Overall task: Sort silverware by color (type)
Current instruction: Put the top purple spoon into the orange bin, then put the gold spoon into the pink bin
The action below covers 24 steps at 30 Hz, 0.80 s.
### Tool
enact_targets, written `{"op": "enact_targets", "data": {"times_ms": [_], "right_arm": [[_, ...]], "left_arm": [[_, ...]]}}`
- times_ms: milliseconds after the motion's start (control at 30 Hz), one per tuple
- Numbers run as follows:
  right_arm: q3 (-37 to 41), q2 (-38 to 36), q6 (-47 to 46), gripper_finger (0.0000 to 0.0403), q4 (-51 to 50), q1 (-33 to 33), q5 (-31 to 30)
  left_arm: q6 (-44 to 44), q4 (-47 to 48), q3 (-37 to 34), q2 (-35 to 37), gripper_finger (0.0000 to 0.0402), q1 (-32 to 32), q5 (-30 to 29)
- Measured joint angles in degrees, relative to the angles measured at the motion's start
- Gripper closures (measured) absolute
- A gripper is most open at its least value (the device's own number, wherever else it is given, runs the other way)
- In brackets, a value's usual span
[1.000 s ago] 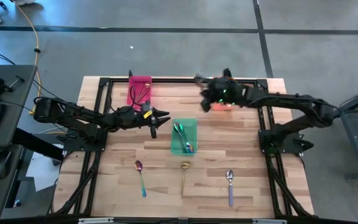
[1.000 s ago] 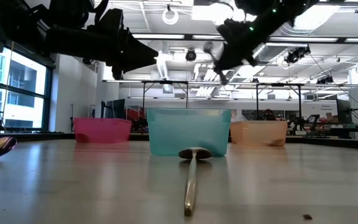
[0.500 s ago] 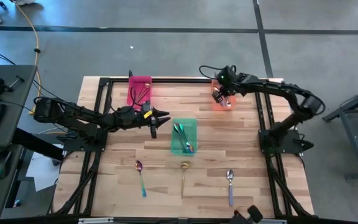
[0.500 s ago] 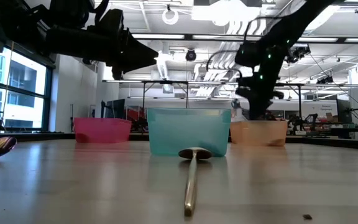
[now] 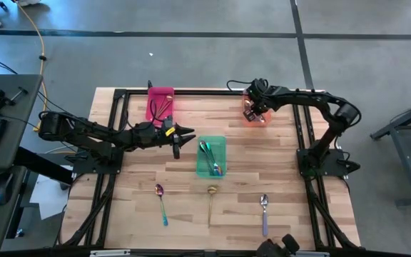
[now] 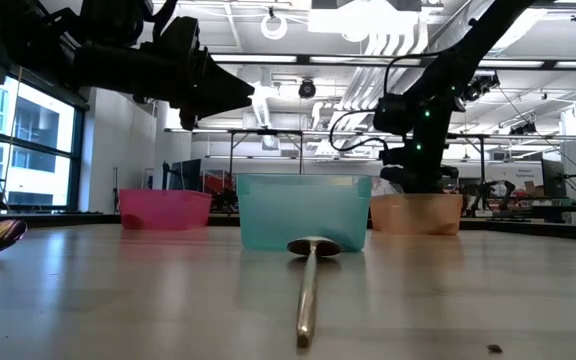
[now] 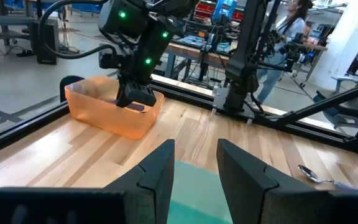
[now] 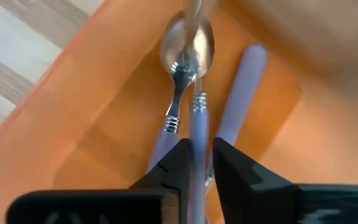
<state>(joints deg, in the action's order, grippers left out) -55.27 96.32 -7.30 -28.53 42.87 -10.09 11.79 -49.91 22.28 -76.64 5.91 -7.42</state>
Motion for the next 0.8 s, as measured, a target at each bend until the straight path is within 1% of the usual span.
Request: {"op": "enact_targets", "data": {"times_ms": [67, 200, 300, 400, 500, 633, 700, 767, 800], "right_arm": [[0.0, -0.22, -0.19, 0.0344, 0.0, -0.01, -0.49], [-0.55, -0.32, -0.61, 0.0315, -1.33, -0.57, -4.58], [-1.53, -0.34, 0.13, 0.0299, -3.04, -1.05, -4.96], [-2.44, -0.99, 1.68, 0.0295, -4.96, -2.55, -4.96], [-2.73, -3.81, 3.43, 0.0306, -5.37, -4.98, -5.98], [-2.75, -10.55, 4.32, 0.0344, -5.37, -8.6, -6.45], [-2.6, -14.52, 3.56, 0.0369, -4.42, -10.71, -6.47], [-0.84, -18.59, 3.23, 0.0392, -0.62, -13.1, -6.4], [0.51, -20.53, 2.98, 0.0397, 1.41, -14.38, -6.29]], "left_arm": [[-0.06, 0.13, 0.0, 0.0, 0.0291, 0.0, 0.0], [-2.27, 2.19, 0.0, 0.0, 0.0291, -0.36, -0.06], [-4.74, 3.51, 0.0, 0.0, 0.0291, -1.53, -0.1], [-7.85, 4.07, 0.0, 0.0, 0.0294, -3.62, -0.07], [-10.93, 4.07, 0.0, 0.0, 0.0301, -6.18, -0.07], [-12.43, 4.36, 0.09, 0.01, 0.0313, -9.42, -0.01], [-12.48, 7.31, 1.09, 0.04, 0.0321, -11.02, -0.03], [-12.5, 11.82, 2.93, 0.04, 0.0329, -12.78, -0.04], [-12.54, 14.6, 3.97, 0.04, 0.0333, -13.71, -0.03]]}}
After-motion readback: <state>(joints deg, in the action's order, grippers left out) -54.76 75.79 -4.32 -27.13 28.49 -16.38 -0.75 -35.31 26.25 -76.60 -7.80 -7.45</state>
